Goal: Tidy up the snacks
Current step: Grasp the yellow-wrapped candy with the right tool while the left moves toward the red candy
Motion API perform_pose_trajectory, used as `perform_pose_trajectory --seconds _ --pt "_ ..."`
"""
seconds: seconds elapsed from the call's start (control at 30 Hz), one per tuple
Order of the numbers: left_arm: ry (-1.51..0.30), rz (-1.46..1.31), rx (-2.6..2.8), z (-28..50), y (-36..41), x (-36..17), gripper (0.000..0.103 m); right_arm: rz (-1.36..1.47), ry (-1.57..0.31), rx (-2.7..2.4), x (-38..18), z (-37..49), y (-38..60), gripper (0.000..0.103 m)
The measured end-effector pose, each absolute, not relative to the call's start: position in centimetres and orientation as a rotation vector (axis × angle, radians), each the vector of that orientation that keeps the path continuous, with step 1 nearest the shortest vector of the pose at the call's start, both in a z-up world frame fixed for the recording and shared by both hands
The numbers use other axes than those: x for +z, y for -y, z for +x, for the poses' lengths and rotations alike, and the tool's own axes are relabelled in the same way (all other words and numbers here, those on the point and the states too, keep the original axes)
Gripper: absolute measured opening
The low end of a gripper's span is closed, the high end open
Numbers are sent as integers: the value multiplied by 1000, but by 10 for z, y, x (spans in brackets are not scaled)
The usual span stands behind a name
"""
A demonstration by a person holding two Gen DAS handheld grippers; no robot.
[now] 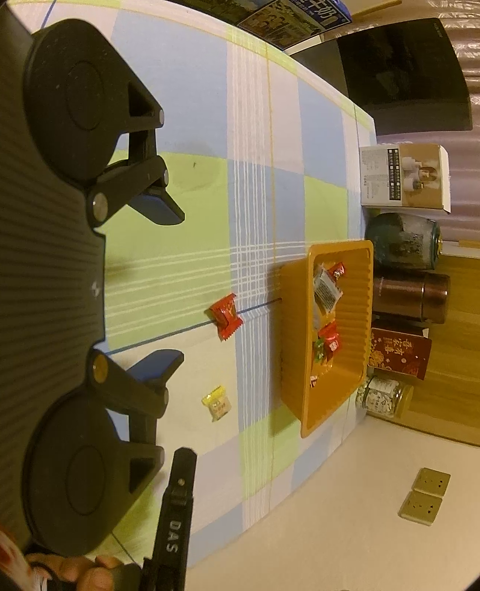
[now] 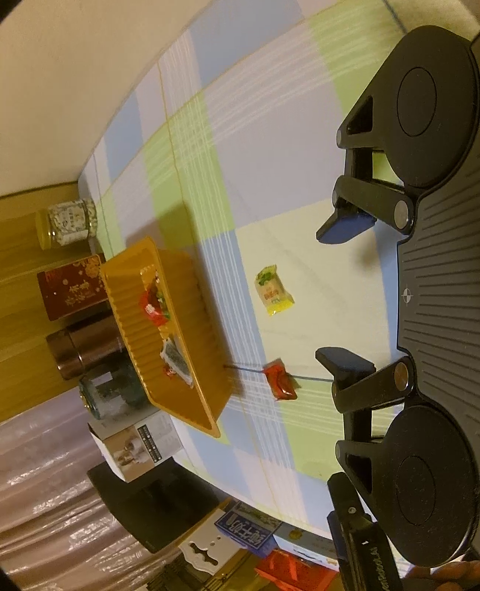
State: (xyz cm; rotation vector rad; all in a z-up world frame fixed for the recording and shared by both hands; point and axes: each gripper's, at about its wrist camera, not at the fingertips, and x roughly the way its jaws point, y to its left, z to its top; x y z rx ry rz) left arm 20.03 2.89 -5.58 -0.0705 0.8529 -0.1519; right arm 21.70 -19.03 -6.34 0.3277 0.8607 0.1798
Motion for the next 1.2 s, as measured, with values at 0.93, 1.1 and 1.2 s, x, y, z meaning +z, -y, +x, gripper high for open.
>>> perform_pose_trajectory --seconds 0.93,1.1,1.2 --pt "-893 -147 -143 234 -38 -94 72 129 -825 169 -117 307 143 43" --pt "-891 -137 -145 237 -36 -94 72 28 -809 169 -121 304 142 23" --pt "-878 -110 -167 241 -32 -94 72 55 -817 168 -118 302 150 22"
